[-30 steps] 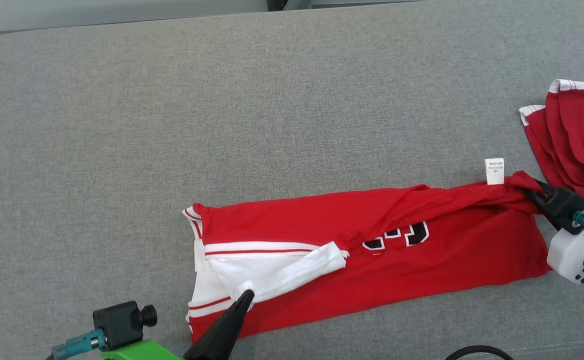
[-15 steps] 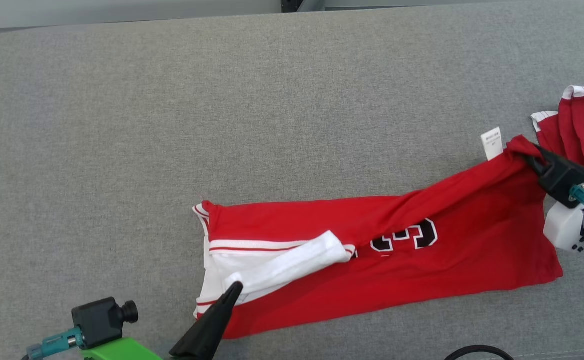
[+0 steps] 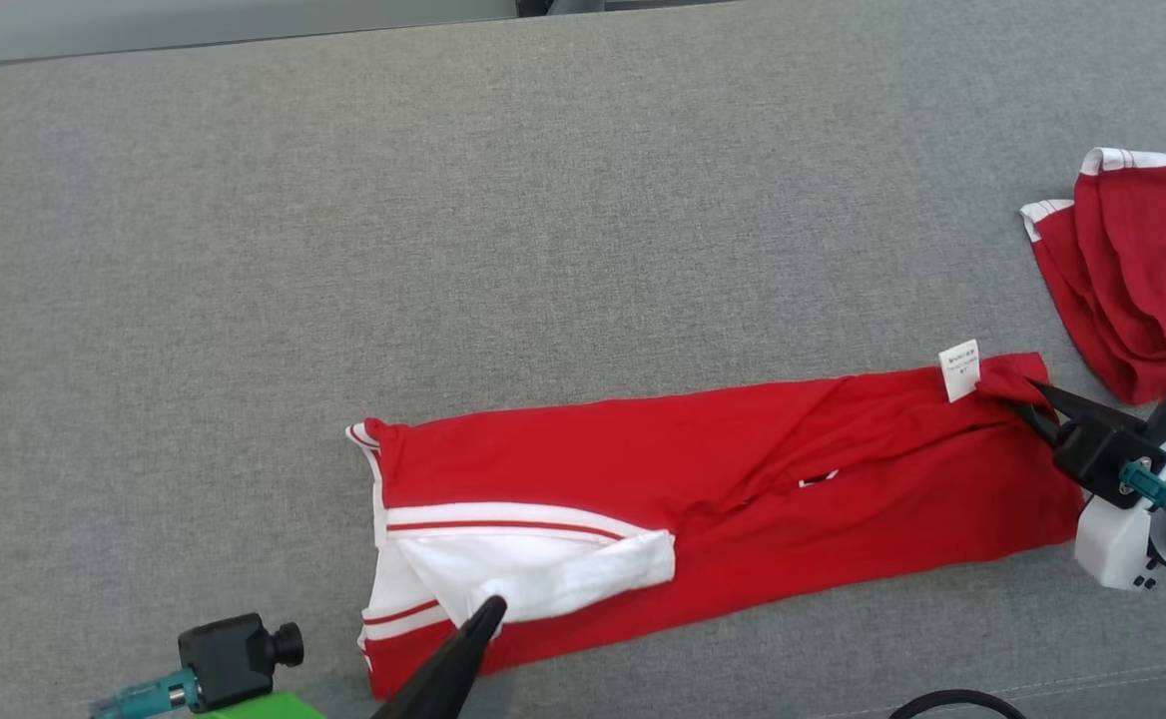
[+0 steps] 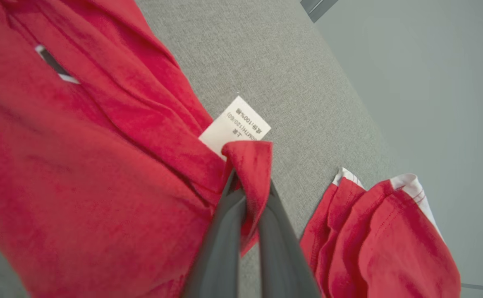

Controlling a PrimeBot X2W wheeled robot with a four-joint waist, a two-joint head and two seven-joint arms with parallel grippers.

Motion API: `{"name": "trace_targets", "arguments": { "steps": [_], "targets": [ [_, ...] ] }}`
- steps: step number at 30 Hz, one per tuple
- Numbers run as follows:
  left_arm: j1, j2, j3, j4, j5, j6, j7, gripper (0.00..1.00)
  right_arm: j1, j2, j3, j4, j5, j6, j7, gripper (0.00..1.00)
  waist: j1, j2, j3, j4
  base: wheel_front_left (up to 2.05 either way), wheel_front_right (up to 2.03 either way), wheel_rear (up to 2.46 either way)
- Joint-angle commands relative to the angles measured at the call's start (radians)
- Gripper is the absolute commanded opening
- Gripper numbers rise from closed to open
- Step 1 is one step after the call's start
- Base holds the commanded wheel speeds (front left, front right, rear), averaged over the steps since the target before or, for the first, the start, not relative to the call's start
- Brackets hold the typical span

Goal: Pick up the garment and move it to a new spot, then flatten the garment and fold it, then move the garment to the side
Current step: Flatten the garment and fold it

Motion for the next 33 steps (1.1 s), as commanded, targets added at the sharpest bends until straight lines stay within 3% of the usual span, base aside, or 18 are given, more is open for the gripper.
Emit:
{"name": "trace_targets", "arguments": {
  "steps": [1, 2, 4, 5, 13, 24, 33],
  "targets": [
    [-0.009, 0.002, -0.006, 0.002, 0.004, -0.005, 0.005, 0.00, -0.001, 0.002, 0.008, 0.009, 0.006, -0.002, -0.002, 0.00, 0.0000, -0.0001, 0.002, -0.006, 0.00, 0.00, 0.00],
    [-0.013, 0.002, -0.010, 0.003, 0.008, -0.002, 0.010, 0.00, -0.007, 0.002, 0.015, 0.018, 0.005, -0.002, -0.002, 0.07, 0.0000, -0.0001, 0.001, -0.008, 0.00, 0.00, 0.00],
    [-0.019, 0.004, -0.015, 0.003, 0.017, 0.007, 0.014, 0.00, -0.022, 0.008, 0.027, 0.030, 0.010, -0.002, -0.002, 0.82, 0.0000, -0.0001, 0.000, -0.011, 0.00, 0.00, 0.00],
    [-0.021, 0.006, -0.016, 0.003, 0.020, 0.009, 0.017, 0.00, -0.026, 0.010, 0.035, 0.034, 0.014, -0.002, -0.002, 1.00, 0.0000, -0.0001, 0.000, -0.012, 0.00, 0.00, 0.00],
    [-0.071, 0.021, -0.025, -0.028, 0.038, 0.039, 0.054, 0.00, -0.067, 0.017, 0.062, 0.054, 0.059, -0.002, -0.002, 1.00, 0.0000, -0.0001, -0.011, -0.042, 0.00, 0.00, 0.00],
    [0.008, 0.023, -0.045, -0.132, 0.078, 0.083, 0.043, 0.00, -0.030, 0.050, -0.053, -0.032, 0.092, -0.002, -0.002, 1.00, 0.0000, -0.0001, -0.009, -0.076, 0.00, 0.00, 0.00],
    [-0.106, 0.020, 0.007, -0.019, 0.086, 0.107, 0.042, 0.00, 0.032, 0.096, -0.157, -0.109, 0.083, -0.002, -0.002, 1.00, 0.0000, -0.0001, 0.017, -0.079, 0.00, 0.00, 0.00]
  ]
}}
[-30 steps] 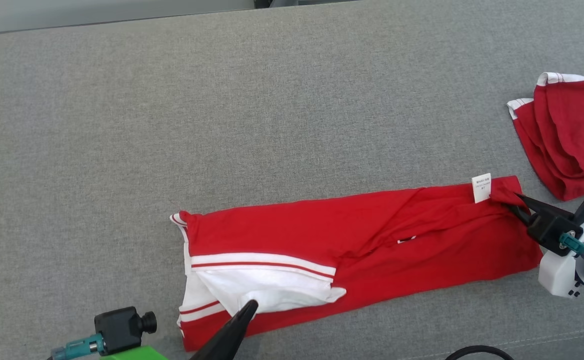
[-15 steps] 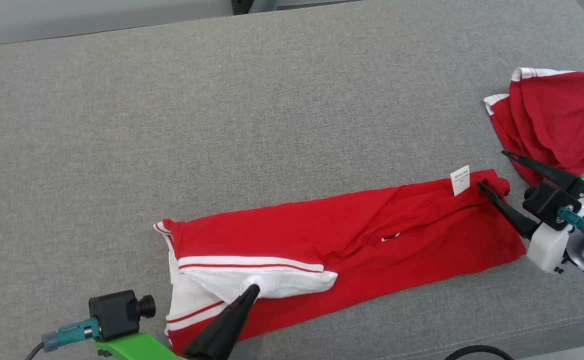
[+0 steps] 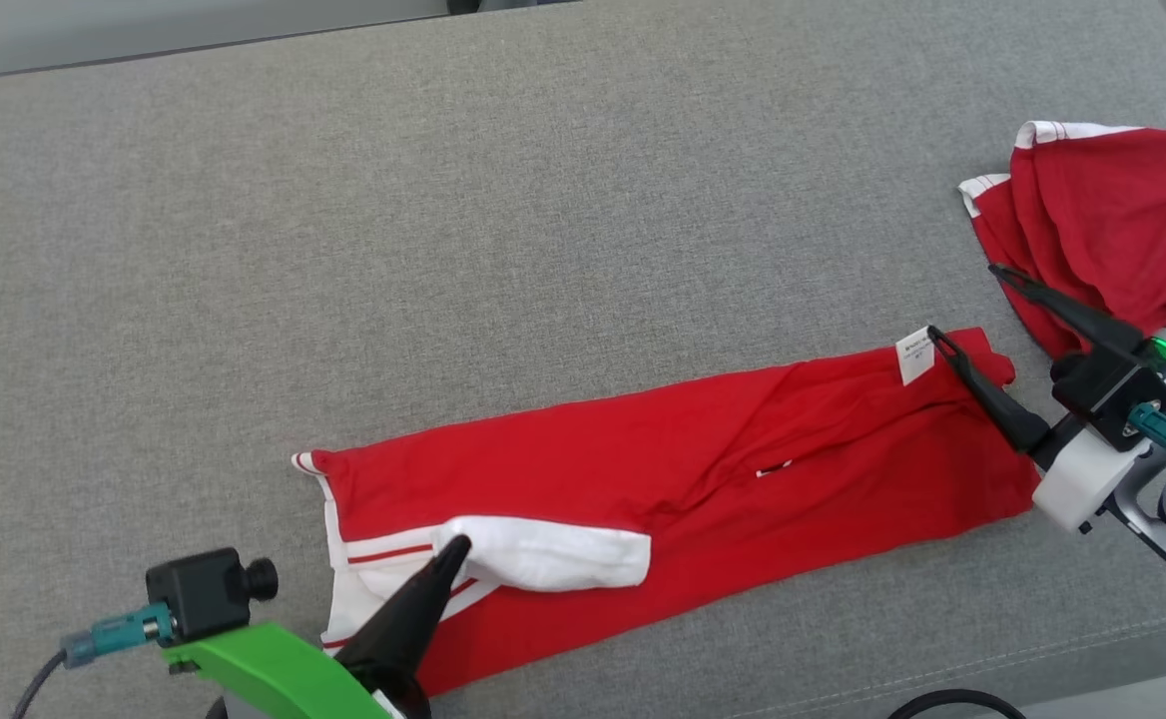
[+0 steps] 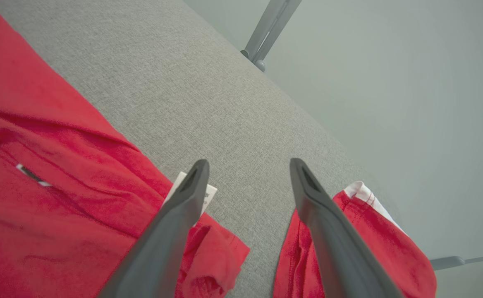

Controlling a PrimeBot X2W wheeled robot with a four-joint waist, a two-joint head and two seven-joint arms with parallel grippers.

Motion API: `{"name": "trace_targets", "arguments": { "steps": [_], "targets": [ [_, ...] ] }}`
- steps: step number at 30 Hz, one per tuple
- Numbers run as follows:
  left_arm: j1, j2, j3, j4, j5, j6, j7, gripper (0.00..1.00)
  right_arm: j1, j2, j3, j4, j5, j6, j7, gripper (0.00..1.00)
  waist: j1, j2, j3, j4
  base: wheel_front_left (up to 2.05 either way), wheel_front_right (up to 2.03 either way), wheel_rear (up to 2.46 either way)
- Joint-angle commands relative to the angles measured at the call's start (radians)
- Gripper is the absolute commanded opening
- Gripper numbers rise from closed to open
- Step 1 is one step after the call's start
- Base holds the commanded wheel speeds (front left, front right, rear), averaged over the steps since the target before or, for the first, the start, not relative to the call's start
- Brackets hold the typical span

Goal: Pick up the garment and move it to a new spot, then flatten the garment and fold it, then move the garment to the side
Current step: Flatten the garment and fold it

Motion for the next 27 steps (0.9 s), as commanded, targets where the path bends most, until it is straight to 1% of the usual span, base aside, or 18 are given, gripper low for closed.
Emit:
{"name": "trace_targets", "arguments": {
  "steps": [1, 6, 8, 9, 10, 11, 12, 16, 18, 20, 22, 23, 25, 27],
  "targets": [
    [-0.039, -0.001, 0.015, 0.030, 0.004, 0.008, -0.001, 0.00, 0.022, 0.013, -0.007, -0.011, -0.002, -0.002, -0.002, 1.00, 0.0000, 0.0000, 0.008, -0.006, 0.00, 0.00, 0.00],
    [-0.139, -0.002, 0.048, 0.162, 0.008, 0.022, 0.004, 0.00, 0.047, 0.050, -0.032, -0.044, -0.010, -0.002, -0.002, 1.00, 0.0000, 0.0000, 0.017, -0.035, 0.00, 0.00, 0.00],
    [-0.148, 0.004, 0.052, 0.180, 0.012, 0.025, 0.006, 0.00, 0.054, 0.057, -0.039, -0.050, -0.009, -0.002, -0.002, 1.00, 0.0000, 0.0000, 0.017, -0.043, 0.00, 0.00, 0.00],
    [-0.153, 0.011, 0.054, 0.196, 0.018, 0.024, 0.005, 0.17, 0.060, 0.063, -0.047, -0.057, -0.010, -0.002, -0.002, 1.00, 0.0000, 0.0000, 0.018, -0.052, 0.00, 0.00, 0.00],
    [-0.156, 0.013, 0.059, 0.211, 0.023, 0.026, 0.000, 0.39, 0.070, 0.068, -0.059, -0.062, -0.008, -0.002, -0.002, 1.00, 0.0000, 0.0000, 0.017, -0.057, 0.00, 0.00, 0.00],
    [-0.154, 0.016, 0.062, 0.222, 0.027, 0.026, -0.007, 0.97, 0.082, 0.073, -0.070, -0.067, -0.010, -0.002, -0.002, 1.00, 0.0000, 0.0000, 0.017, -0.063, 0.00, 0.00, 0.00],
    [-0.148, 0.024, 0.062, 0.233, 0.038, 0.026, -0.011, 1.00, 0.096, 0.077, -0.080, -0.072, -0.013, -0.002, -0.002, 1.00, 0.0000, 0.0000, 0.016, -0.068, 0.00, 0.00, 0.00],
    [-0.121, 0.055, 0.064, 0.233, 0.111, 0.028, -0.063, 1.00, 0.161, 0.088, -0.143, -0.070, -0.009, -0.002, -0.002, 1.00, 0.0000, 0.0000, 0.009, -0.078, 0.00, 0.00, 0.00],
    [-0.109, 0.075, 0.049, 0.213, 0.156, 0.007, -0.092, 1.00, 0.197, 0.093, -0.181, -0.075, -0.002, -0.002, -0.002, 1.00, 0.0000, 0.0000, 0.003, -0.073, 0.00, 0.00, 0.00],
    [-0.099, 0.113, 0.037, 0.196, 0.234, -0.017, -0.142, 1.00, 0.237, 0.101, -0.225, -0.089, 0.009, -0.002, -0.002, 1.00, 0.0000, 0.0000, -0.008, -0.062, 0.00, 0.00, 0.00],
    [-0.081, 0.121, 0.033, 0.207, 0.295, -0.005, -0.195, 1.00, 0.280, 0.106, -0.274, -0.102, 0.014, -0.002, -0.002, 1.00, 0.0000, 0.0000, -0.021, -0.045, 0.00, 0.00, 0.00],
    [-0.079, 0.123, 0.028, 0.214, 0.325, -0.007, -0.224, 1.00, 0.305, 0.117, -0.299, -0.111, 0.021, -0.002, -0.002, 1.00, 0.0000, 0.0000, -0.030, -0.037, 0.00, 0.00, 0.00],
    [-0.070, 0.096, 0.031, 0.237, 0.331, -0.014, -0.287, 1.00, 0.361, 0.145, -0.357, -0.128, 0.040, -0.002, -0.002, 1.00, 0.0000, 0.0000, -0.050, -0.018, 0.00, 0.00, 0.00],
    [-0.064, 0.098, 0.044, 0.278, 0.369, -0.019, -0.359, 1.00, 0.410, 0.171, -0.401, -0.140, 0.057, -0.002, -0.002, 1.00, 0.0000, 0.0000, -0.070, -0.001, 0.00, 0.00, 0.00]
  ]
}}
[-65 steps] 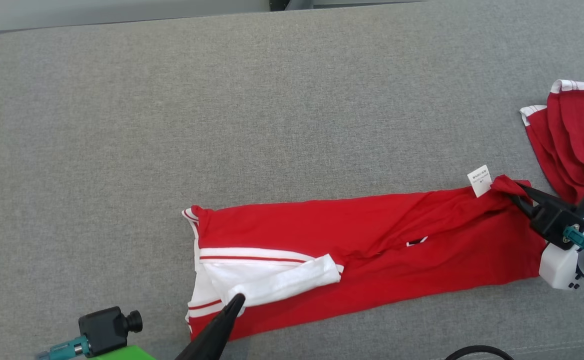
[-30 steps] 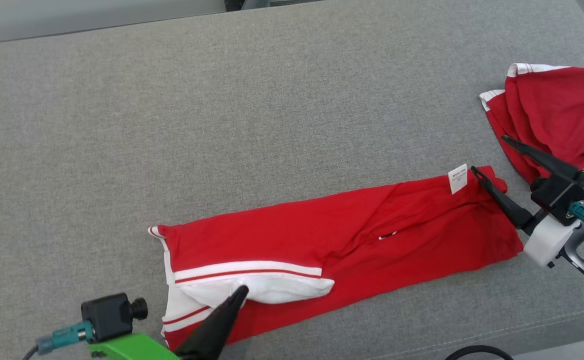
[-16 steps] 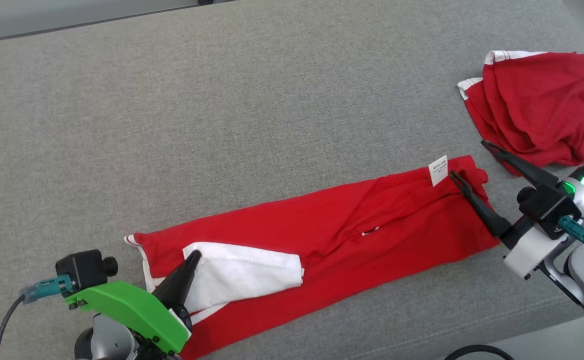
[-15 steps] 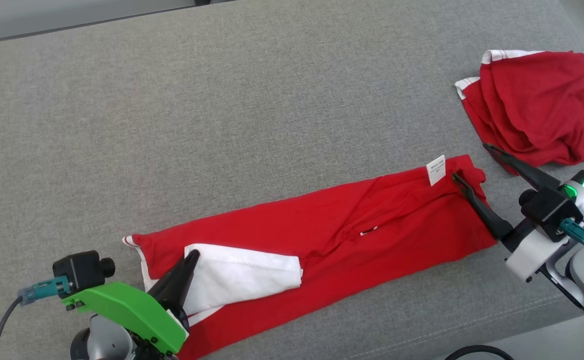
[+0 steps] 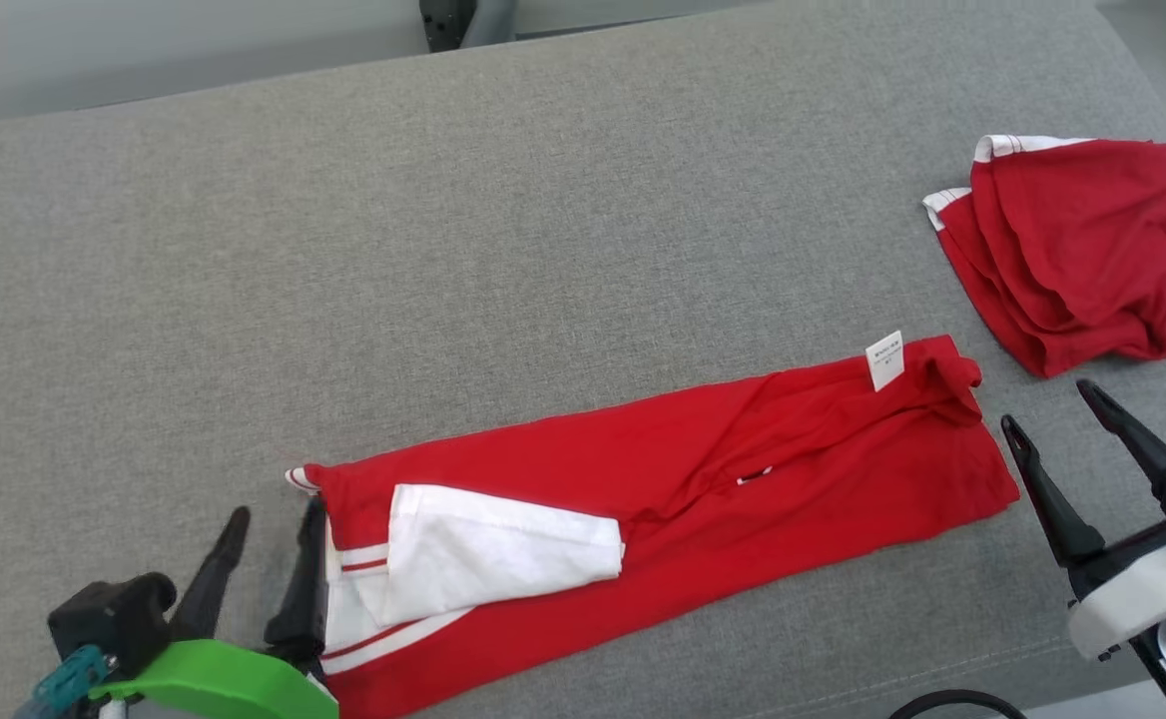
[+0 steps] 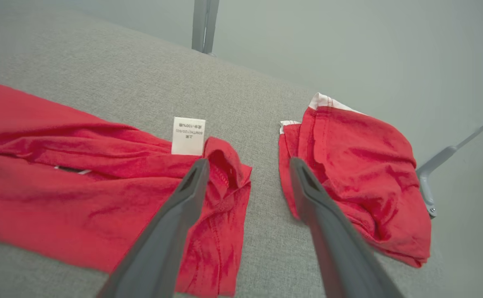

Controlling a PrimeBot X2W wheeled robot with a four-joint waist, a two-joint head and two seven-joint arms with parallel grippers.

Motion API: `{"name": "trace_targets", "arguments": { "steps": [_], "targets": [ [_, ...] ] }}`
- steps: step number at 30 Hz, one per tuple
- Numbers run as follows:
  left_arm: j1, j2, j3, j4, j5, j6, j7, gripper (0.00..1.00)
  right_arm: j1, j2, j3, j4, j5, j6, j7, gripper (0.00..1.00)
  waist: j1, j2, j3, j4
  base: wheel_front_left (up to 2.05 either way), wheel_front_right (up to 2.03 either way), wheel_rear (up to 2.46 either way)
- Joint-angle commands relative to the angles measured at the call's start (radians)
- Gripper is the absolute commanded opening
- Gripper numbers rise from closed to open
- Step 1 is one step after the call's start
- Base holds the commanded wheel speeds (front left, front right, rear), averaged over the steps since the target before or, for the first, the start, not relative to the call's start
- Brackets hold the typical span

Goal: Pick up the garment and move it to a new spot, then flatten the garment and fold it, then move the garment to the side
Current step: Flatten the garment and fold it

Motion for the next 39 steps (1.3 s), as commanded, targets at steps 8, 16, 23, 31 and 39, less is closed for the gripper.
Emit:
{"name": "trace_targets", "arguments": {
  "steps": [8, 16, 23, 31, 39],
  "targets": [
    [0.002, -0.032, 0.021, 0.223, 0.153, -0.044, -0.341, 1.00, 0.185, 0.148, -0.213, 0.014, 0.022, -0.002, -0.002, 1.00, 0.0000, 0.0000, -0.131, 0.122, 0.00, 0.00, 0.00],
    [0.030, -0.109, 0.107, 0.315, 0.260, -0.123, -0.365, 1.00, 0.262, 0.307, -0.410, 0.020, -0.068, -0.002, -0.002, 1.00, 0.0000, 0.0000, -0.174, 0.179, 0.00, 0.00, 0.00],
    [0.061, -0.193, 0.212, 0.337, 0.348, -0.205, -0.365, 1.00, 0.226, 0.325, -0.422, 0.074, -0.047, -0.002, -0.002, 1.00, 0.0000, 0.0000, -0.178, 0.187, 0.00, 0.00, 0.00],
    [0.040, -0.238, 0.252, 0.350, 0.416, -0.253, -0.365, 1.00, 0.056, 0.250, -0.254, 0.216, 0.081, -0.002, 0.031, 1.00, 0.0000, 0.0000, -0.135, 0.162, 0.00, 0.00, 0.00],
    [0.015, -0.250, 0.271, 0.367, 0.448, -0.272, -0.365, 1.00, -0.094, 0.239, -0.172, 0.386, 0.160, -0.002, 0.088, 1.00, 0.0000, 0.0000, -0.109, 0.162, 0.00, 0.00, 0.00]
  ]
}}
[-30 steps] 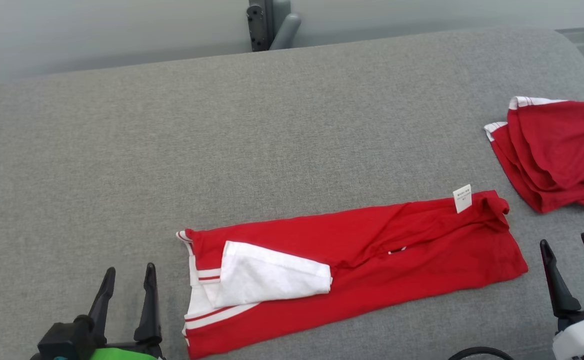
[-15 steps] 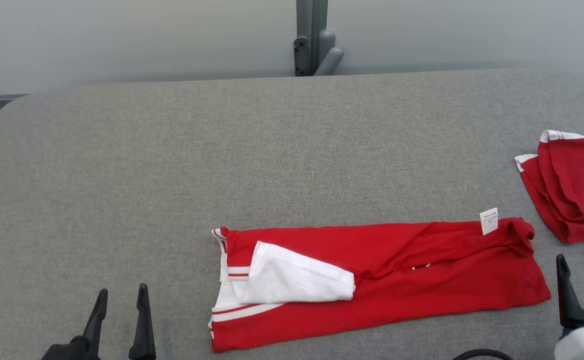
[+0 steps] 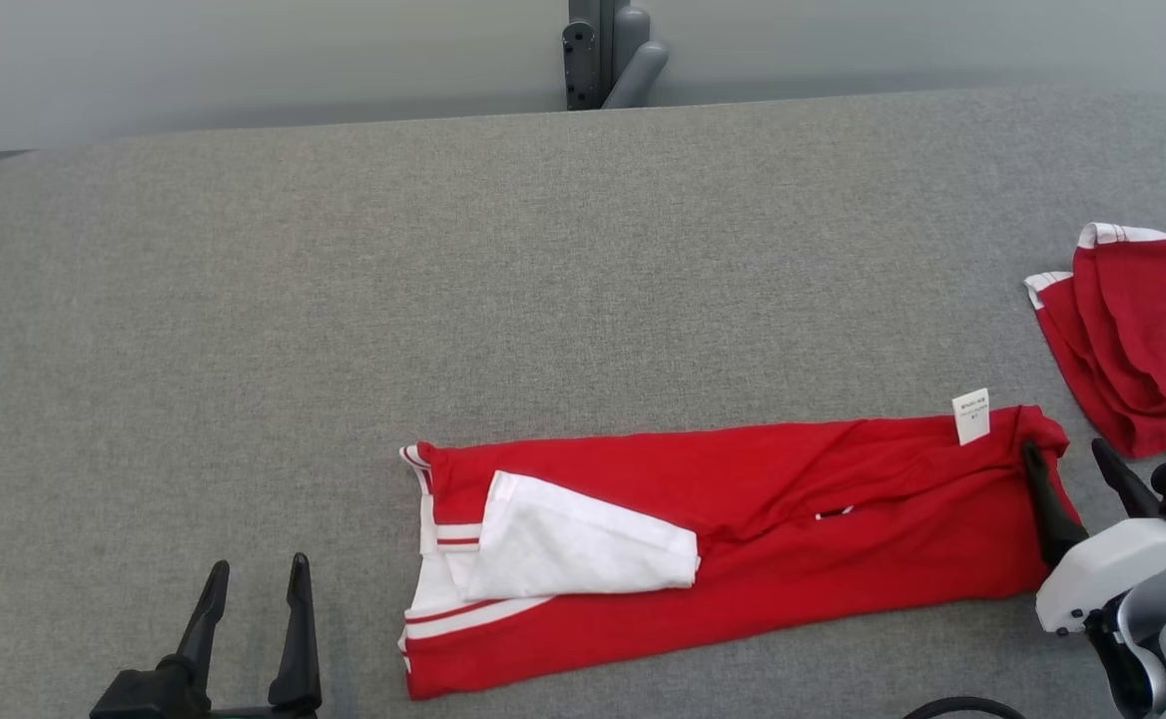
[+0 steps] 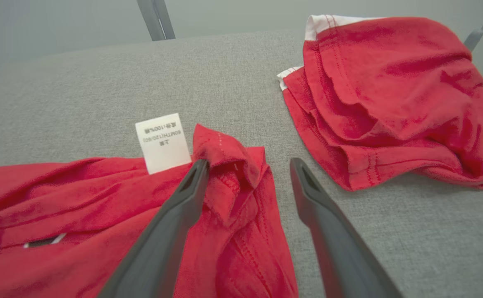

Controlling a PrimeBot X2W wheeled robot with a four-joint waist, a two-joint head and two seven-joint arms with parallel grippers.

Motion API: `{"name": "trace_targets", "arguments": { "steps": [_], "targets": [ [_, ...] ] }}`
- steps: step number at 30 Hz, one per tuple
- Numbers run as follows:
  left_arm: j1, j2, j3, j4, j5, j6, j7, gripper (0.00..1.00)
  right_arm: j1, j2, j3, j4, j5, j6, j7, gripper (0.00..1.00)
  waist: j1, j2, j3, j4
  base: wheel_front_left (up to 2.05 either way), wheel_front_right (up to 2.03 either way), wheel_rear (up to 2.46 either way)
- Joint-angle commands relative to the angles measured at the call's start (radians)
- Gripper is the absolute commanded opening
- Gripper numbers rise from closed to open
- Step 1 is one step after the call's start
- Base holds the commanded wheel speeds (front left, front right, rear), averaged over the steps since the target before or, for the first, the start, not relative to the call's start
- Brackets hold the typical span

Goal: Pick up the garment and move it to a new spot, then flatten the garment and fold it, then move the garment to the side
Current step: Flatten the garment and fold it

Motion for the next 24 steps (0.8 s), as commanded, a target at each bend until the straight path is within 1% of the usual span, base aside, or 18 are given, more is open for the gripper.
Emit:
{"name": "trace_targets", "arguments": {
  "steps": [1, 5, 9, 15, 18, 19, 20, 21, 22, 23, 24],
  "targets": [
    [-0.014, -0.002, 0.007, 0.003, 0.009, -0.003, -0.003, 1.00, -0.021, -0.003, 0.009, 0.021, 0.000, -0.002, 0.006, 1.00, 0.0000, -0.0001, 0.006, 0.002, 0.00, 0.00, 0.00],
    [-0.018, -0.002, 0.013, 0.003, 0.018, -0.008, -0.003, 1.00, -0.071, 0.007, 0.033, 0.120, 0.027, -0.002, 0.021, 1.00, 0.0000, -0.0001, 0.015, 0.010, 0.00, 0.00, 0.00],
    [-0.023, -0.004, 0.025, -0.002, 0.018, -0.010, -0.003, 1.00, -0.104, 0.000, 0.065, 0.195, 0.063, -0.002, 0.047, 1.00, 0.0000, -0.0001, 0.024, 0.016, 0.00, 0.00, 0.00],
    [-0.024, -0.006, 0.034, 0.000, 0.018, -0.011, -0.003, 1.00, -0.137, -0.009, 0.118, 0.268, 0.126, -0.002, 0.082, 1.00, 0.0000, -0.0001, 0.035, 0.020, 0.00, 0.00, 0.00],
    [-0.026, -0.009, 0.033, 0.004, 0.016, -0.011, -0.003, 1.00, -0.144, -0.008, 0.143, 0.293, 0.185, -0.002, 0.126, 1.00, 0.0000, -0.0001, 0.036, 0.023, 0.00, 0.00, 0.00],
    [-0.028, -0.009, 0.032, 0.005, 0.014, -0.011, -0.003, 1.00, -0.143, -0.010, 0.153, 0.299, 0.205, -0.002, 0.147, 0.84, 0.0000, -0.0001, 0.035, 0.025, 0.00, 0.00, 0.00],
    [-0.030, -0.010, 0.031, 0.006, 0.010, -0.011, -0.003, 1.00, -0.139, -0.013, 0.162, 0.305, 0.226, -0.002, 0.167, 0.44, 0.0000, -0.0001, 0.034, 0.027, 0.00, 0.00, 0.00],
    [-0.031, -0.010, 0.028, 0.007, 0.007, -0.011, -0.003, 1.00, -0.133, -0.019, 0.170, 0.309, 0.249, -0.002, 0.187, 0.39, 0.0000, -0.0001, 0.033, 0.029, 0.00, 0.00, 0.00],
    [-0.032, -0.011, 0.028, 0.007, 0.006, -0.011, -0.003, 1.00, -0.127, -0.025, 0.178, 0.313, 0.269, -0.002, 0.209, 0.40, 0.0000, -0.0001, 0.033, 0.030, 0.00, 0.00, 0.00],
    [-0.032, -0.011, 0.030, 0.007, 0.002, -0.011, -0.003, 1.00, -0.119, -0.029, 0.189, 0.310, 0.289, -0.002, 0.228, 0.38, 0.0000, -0.0001, 0.033, 0.031, 0.00, 0.00, 0.00],
    [-0.032, -0.012, 0.031, 0.007, 0.002, -0.011, -0.003, 1.00, -0.111, -0.035, 0.198, 0.303, 0.310, -0.002, 0.241, 0.23, 0.0000, -0.0001, 0.032, 0.032, 0.00, 0.00, 0.00]
  ]
}}
